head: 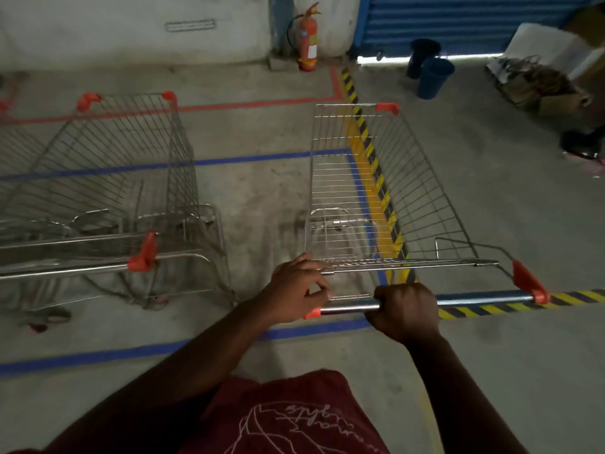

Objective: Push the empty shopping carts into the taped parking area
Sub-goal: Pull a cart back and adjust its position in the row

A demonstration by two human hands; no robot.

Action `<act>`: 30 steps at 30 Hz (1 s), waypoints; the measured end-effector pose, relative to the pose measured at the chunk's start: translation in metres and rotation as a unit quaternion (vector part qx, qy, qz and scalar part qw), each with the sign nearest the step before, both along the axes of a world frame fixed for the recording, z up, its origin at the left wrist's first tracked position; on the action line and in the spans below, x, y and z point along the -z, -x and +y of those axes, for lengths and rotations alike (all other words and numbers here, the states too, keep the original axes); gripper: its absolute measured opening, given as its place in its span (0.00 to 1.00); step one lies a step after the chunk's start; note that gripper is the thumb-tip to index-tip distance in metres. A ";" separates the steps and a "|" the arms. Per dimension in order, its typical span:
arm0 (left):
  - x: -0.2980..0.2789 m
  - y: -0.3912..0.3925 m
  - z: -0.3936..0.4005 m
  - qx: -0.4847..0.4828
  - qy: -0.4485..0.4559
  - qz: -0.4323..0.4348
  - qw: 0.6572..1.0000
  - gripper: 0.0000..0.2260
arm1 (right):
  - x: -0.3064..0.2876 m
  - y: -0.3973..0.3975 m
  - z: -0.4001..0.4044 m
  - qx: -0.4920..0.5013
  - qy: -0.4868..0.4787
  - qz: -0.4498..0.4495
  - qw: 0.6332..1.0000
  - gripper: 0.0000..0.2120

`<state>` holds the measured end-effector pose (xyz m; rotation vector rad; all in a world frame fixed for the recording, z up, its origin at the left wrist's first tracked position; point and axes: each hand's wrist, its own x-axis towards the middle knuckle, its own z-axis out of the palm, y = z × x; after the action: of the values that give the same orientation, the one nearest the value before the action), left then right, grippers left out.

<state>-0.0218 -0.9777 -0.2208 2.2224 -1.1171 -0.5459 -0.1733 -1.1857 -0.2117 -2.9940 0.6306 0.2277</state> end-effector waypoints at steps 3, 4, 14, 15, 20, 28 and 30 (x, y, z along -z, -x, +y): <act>-0.007 -0.014 0.019 -0.071 0.065 0.009 0.995 0.12 | 0.005 -0.012 0.011 -0.030 0.015 -0.023 0.999 0.17; -0.010 -0.018 0.026 -0.114 0.071 0.016 0.991 0.14 | 0.007 -0.017 0.014 -0.040 0.019 -0.033 0.998 0.16; -0.024 -0.063 0.093 -0.242 0.100 0.012 0.965 0.17 | 0.009 -0.062 0.041 -0.097 0.025 -0.074 0.992 0.16; -0.026 -0.068 0.102 -0.246 0.105 0.003 0.964 0.16 | 0.009 -0.070 0.047 -0.100 0.033 -0.064 0.992 0.16; -0.045 -0.088 0.145 -0.261 0.120 -0.087 0.954 0.14 | 0.011 -0.117 0.081 -0.102 0.066 -0.001 0.993 0.15; -0.029 -0.106 0.236 -0.317 -0.062 -0.079 0.943 0.39 | 0.011 -0.163 0.122 -0.111 0.093 0.010 0.989 0.17; -0.018 -0.106 0.241 -0.314 -0.072 -0.098 0.942 0.43 | 0.010 -0.174 0.140 -0.107 0.089 0.011 0.990 0.17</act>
<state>0.0843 -0.7365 -0.2024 2.6245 -0.4036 -0.1351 0.0008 -1.0454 -0.2214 -3.2359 0.3450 0.2278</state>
